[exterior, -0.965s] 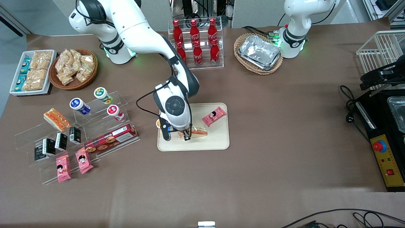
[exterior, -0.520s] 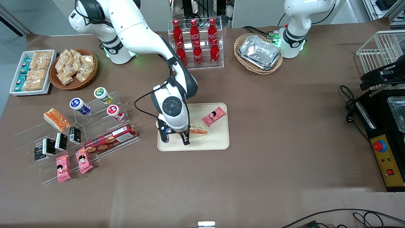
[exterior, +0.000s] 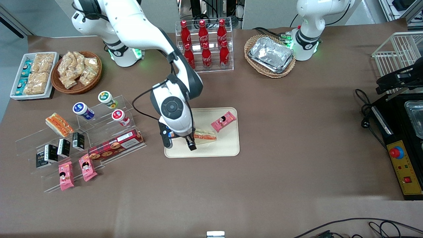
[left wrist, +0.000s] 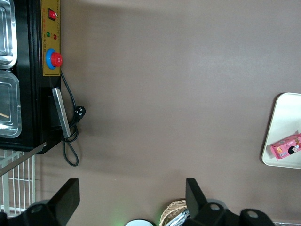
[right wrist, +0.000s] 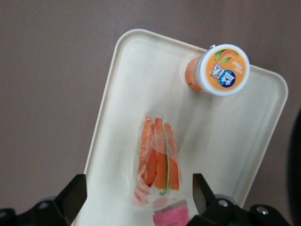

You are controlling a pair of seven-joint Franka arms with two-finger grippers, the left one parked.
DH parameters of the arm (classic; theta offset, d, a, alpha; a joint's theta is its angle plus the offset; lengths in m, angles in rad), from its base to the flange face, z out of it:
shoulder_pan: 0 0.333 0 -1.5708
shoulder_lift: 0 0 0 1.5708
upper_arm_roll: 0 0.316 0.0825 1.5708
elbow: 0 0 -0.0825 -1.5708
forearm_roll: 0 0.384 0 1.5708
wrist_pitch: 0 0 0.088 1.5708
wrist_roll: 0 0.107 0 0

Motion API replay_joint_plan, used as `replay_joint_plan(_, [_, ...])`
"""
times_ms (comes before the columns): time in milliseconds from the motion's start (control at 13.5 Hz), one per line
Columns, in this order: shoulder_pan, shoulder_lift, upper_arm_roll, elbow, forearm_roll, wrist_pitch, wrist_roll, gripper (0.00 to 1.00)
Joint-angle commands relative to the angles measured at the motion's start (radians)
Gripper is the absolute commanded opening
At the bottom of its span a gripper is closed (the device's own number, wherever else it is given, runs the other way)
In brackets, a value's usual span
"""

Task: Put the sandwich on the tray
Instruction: 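Open the right gripper to release the sandwich and raise it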

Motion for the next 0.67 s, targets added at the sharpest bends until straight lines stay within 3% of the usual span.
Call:
replay_joint_plan(0, [-0.035,-0.082,0.001,0.041,0.026,-0.128,-0.079,1.00])
replay_joint_plan(223, [-0.071,-0.167,0.001,0.067,0.027,-0.227,-0.169,1.00])
replay_joint_plan(594, [-0.148,-0.355,0.005,0.067,0.014,-0.424,-0.471,1.00])
